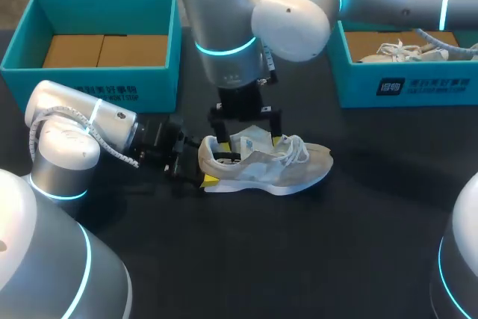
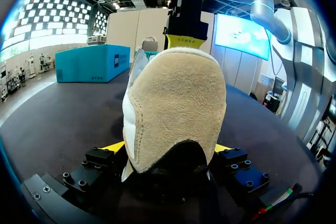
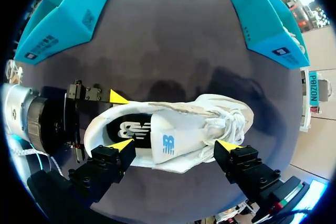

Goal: Take the shoe out of the shoebox, open the shoe tongue, remove and reinsert the insole, then place the shoe into the shoebox

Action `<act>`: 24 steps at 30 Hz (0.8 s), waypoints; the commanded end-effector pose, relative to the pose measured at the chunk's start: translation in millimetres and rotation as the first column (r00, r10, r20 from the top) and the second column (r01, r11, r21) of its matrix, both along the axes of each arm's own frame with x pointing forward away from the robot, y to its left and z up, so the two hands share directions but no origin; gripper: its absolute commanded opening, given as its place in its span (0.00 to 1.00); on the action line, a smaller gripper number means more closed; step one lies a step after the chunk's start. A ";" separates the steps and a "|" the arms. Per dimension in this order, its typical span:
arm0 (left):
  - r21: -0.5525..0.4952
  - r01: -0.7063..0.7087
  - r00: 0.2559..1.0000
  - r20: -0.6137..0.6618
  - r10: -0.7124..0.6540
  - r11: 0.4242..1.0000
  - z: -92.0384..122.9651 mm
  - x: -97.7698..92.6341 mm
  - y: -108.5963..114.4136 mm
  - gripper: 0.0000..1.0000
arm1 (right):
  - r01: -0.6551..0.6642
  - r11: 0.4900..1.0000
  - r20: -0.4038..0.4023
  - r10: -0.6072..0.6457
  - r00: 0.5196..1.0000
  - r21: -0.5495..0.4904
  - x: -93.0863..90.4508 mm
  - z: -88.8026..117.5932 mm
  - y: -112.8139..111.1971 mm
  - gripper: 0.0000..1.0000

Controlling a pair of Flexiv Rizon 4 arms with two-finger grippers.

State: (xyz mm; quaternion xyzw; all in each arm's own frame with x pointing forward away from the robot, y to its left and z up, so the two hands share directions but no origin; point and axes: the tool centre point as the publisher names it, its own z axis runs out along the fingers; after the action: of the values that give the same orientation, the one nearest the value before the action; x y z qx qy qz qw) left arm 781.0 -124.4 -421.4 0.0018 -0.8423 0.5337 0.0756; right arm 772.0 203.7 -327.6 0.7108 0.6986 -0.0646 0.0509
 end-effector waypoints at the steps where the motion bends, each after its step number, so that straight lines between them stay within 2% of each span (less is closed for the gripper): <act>1: 0.001 0.001 1.000 -0.001 -0.001 1.000 -1.8 0.5 -0.2 0.00 | -0.007 0.999 0.027 0.008 1.000 -0.043 -5.0 0.7 7.0 1.00; 9: 0.001 0.001 1.000 -0.001 -0.001 1.000 -1.8 0.5 -0.2 0.00 | 0.003 0.990 0.027 0.001 1.000 -0.142 -0.9 -4.0 8.8 1.00; 17: 0.001 0.001 1.000 -0.001 -0.001 1.000 -1.8 0.5 -0.2 0.00 | 0.005 0.991 0.033 0.000 0.999 -0.136 8.2 -14.0 8.7 1.00; 24: 0.001 0.001 1.000 -0.001 -0.001 1.000 -1.8 0.5 -0.2 0.00 | 0.021 0.989 0.013 -0.019 1.000 -0.148 4.7 -19.5 3.0 1.00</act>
State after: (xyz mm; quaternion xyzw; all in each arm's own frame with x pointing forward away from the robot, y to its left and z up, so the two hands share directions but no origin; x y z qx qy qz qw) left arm 781.0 -124.5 -421.4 0.0017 -0.8423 0.5337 0.0757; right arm 776.9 207.6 -345.2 0.7113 0.6853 -0.1119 0.1092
